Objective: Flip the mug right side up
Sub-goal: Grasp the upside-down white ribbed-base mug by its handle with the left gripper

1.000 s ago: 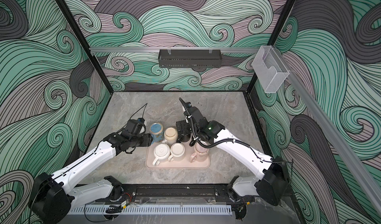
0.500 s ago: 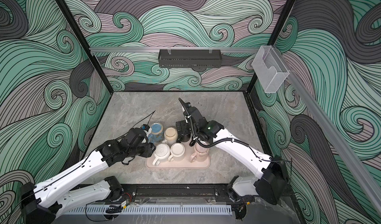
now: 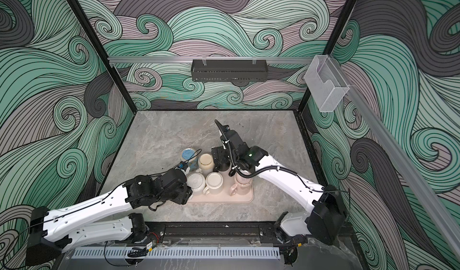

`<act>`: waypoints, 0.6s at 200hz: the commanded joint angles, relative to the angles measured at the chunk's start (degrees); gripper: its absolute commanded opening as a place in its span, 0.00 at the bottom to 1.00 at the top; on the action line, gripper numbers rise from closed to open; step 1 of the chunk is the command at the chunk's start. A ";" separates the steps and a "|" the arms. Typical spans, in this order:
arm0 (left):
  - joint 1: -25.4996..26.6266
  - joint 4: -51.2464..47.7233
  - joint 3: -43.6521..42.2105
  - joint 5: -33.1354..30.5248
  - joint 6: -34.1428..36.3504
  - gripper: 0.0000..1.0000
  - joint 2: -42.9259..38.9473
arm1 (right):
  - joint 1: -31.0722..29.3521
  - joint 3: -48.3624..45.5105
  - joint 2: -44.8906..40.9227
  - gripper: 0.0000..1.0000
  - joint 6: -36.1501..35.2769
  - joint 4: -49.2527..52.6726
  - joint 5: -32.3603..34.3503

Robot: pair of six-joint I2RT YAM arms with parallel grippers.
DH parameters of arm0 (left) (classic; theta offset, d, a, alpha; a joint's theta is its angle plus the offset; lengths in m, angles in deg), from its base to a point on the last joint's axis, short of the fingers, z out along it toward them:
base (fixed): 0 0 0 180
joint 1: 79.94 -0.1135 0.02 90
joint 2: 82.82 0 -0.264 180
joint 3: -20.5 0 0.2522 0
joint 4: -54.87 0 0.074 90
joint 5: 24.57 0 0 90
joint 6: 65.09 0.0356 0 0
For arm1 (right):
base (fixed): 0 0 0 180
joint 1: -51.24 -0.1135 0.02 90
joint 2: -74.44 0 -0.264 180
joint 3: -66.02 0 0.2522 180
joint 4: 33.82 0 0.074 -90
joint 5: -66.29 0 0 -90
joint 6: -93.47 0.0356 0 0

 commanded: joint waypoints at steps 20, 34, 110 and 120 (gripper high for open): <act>0.51 5.31 -3.65 -1.30 -0.85 0.62 2.33 | -0.36 -2.34 -2.94 0.92 1.84 -1.10 0.87; 0.55 7.19 -4.59 -0.76 -0.89 0.61 2.96 | -0.36 -2.95 -3.39 0.92 2.23 -1.41 0.95; 0.51 11.29 -6.55 -1.29 -0.78 0.50 8.73 | -0.36 -5.19 -4.83 0.92 4.49 -1.95 3.59; 0.50 11.52 -6.58 -1.72 -1.25 0.49 9.10 | -0.36 -5.28 -5.04 0.92 4.83 -1.88 3.93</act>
